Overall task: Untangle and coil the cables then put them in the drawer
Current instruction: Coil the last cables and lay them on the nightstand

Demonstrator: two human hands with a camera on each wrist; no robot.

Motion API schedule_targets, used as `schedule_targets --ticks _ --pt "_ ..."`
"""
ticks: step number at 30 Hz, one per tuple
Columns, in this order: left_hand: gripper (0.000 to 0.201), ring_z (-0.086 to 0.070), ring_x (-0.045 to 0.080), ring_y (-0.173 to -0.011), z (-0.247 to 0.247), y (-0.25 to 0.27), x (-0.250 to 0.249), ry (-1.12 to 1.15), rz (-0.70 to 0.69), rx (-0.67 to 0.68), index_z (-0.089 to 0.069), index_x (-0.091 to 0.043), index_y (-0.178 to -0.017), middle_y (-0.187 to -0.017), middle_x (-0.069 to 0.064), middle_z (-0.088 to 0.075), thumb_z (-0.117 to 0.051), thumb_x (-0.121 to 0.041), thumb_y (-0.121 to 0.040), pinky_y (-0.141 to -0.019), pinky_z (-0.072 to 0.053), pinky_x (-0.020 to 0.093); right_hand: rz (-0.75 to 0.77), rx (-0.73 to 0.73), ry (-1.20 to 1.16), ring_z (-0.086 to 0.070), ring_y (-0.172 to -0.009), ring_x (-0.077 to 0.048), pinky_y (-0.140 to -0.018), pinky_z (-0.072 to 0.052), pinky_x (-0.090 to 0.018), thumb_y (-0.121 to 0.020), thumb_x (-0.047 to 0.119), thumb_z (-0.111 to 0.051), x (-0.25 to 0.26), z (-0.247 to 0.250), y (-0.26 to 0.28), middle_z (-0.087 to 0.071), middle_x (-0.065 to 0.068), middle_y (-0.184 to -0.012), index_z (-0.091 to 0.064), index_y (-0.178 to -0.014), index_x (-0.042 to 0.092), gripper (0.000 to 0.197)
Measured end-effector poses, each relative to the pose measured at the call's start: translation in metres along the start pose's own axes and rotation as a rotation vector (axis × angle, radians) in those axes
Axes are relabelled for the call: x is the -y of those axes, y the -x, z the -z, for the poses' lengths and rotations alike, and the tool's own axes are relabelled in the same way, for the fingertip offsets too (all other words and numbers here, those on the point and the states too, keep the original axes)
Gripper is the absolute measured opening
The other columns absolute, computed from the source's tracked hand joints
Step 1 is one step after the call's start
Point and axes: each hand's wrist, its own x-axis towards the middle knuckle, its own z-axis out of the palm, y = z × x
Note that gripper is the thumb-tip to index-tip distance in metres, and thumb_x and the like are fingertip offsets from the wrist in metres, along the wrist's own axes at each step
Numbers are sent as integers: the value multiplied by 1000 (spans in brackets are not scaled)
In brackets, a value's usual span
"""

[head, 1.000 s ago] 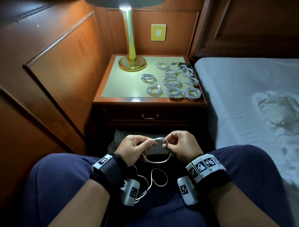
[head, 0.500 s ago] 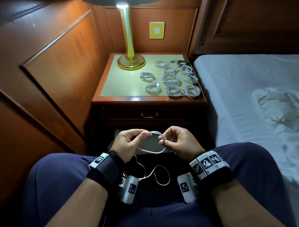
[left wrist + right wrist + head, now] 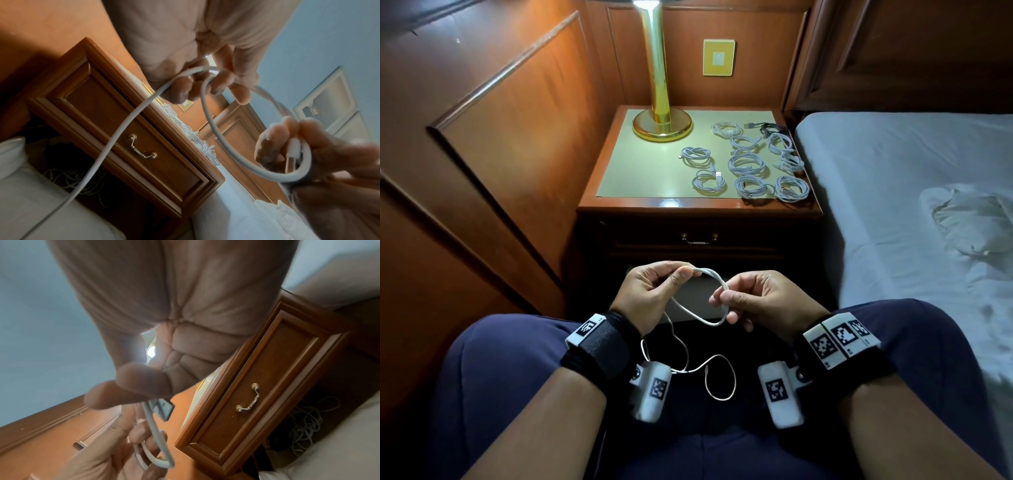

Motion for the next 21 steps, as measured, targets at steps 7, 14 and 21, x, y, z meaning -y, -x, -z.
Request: schedule_targets --ticks 7,14,21 --pt "22 -60 3 -72 2 0 -3 -35 -26 14 -77 -16 -85 -76 -6 -72 -65 -34 -88 -70 -47 18 -15 -44 -59 -52 -45 -8 -43 -44 -19 -76 24 -80 1 2 0 -66 -18 -76 -76 -88 4 24" --pt "19 -66 10 -76 2 2 -4 -28 -16 2 -78 -19 -85 -85 9 -75 -70 -36 -83 -75 -53 25 -33 -35 61 -49 -39 -9 -38 -42 -20 -78 14 -80 4 -1 5 -67 -2 -63 -74 -79 6 11" --pt "7 -63 3 -67 1 3 -3 -157 -1 -6 -79 -19 -86 -72 -8 -73 -73 -22 -88 -67 -48 15 -31 -135 151 -45 -39 -10 -38 -44 -22 -85 14 -76 -5 0 0 -65 -6 -65 -78 -98 11 13"
